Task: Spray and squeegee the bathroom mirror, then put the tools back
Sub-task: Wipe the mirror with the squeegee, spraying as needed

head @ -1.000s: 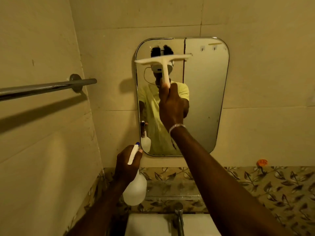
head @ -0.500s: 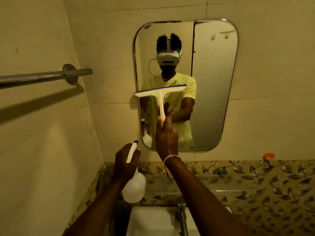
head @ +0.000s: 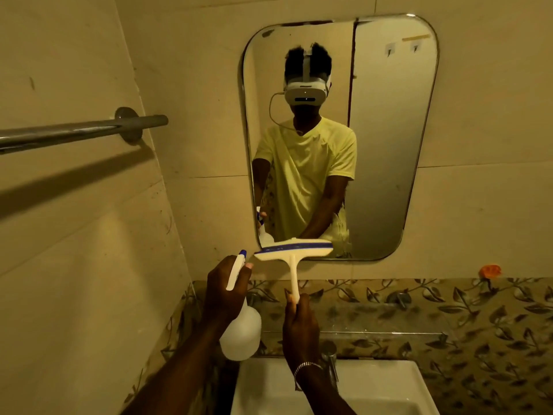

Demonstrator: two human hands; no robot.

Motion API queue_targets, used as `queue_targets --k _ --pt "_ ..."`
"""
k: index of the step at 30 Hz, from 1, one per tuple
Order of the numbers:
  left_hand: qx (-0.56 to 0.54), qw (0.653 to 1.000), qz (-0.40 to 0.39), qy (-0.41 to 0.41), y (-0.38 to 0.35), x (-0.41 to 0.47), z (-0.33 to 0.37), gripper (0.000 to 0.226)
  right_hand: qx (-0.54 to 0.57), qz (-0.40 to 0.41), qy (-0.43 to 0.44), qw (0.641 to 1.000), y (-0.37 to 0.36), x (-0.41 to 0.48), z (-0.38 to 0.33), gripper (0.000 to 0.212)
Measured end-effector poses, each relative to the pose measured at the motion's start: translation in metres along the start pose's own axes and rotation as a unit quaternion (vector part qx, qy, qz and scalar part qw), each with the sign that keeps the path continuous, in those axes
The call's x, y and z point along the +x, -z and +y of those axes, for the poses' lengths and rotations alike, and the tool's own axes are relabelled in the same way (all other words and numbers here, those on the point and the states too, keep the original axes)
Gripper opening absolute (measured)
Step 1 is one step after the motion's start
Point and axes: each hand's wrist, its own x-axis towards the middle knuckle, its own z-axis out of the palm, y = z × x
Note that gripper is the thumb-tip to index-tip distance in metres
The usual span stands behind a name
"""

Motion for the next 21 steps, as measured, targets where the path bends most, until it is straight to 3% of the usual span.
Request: queue_targets --k 4,8,10,14,18,21 --pt "0.008 1.0 0.006 0.015 0.004 -0.005 -0.002 0.013 0.018 -0.03 -0.05 0.998 0.009 -0.013 0.009 0.024" --pt "0.0 1.0 0.007 0.001 0.004 -0.007 -0.003 0.01 0.023 0.019 -0.027 0.999 0.039 -0.012 0.001 0.045" --pt "-0.007 1.0 0.013 0.002 0.002 -0.007 -0.004 0.013 0.036 0.038 0.007 0.999 0.058 -0.002 -0.015 0.04" --pt "-0.033 0.999 0.008 -0.014 -0.005 0.0 0.002 0.026 0.085 0.106 0.115 0.984 0.108 0.059 -0.09 0.042" --pt "-0.07 0.997 0.007 -0.029 -0.016 0.003 0.01 0.004 0.102 0.169 0.185 0.963 0.159 0.144 -0.185 0.037" --pt "-0.094 0.995 0.006 -0.023 -0.023 0.004 0.015 0.008 0.136 0.177 0.218 0.95 0.183 0.189 -0.238 0.037"
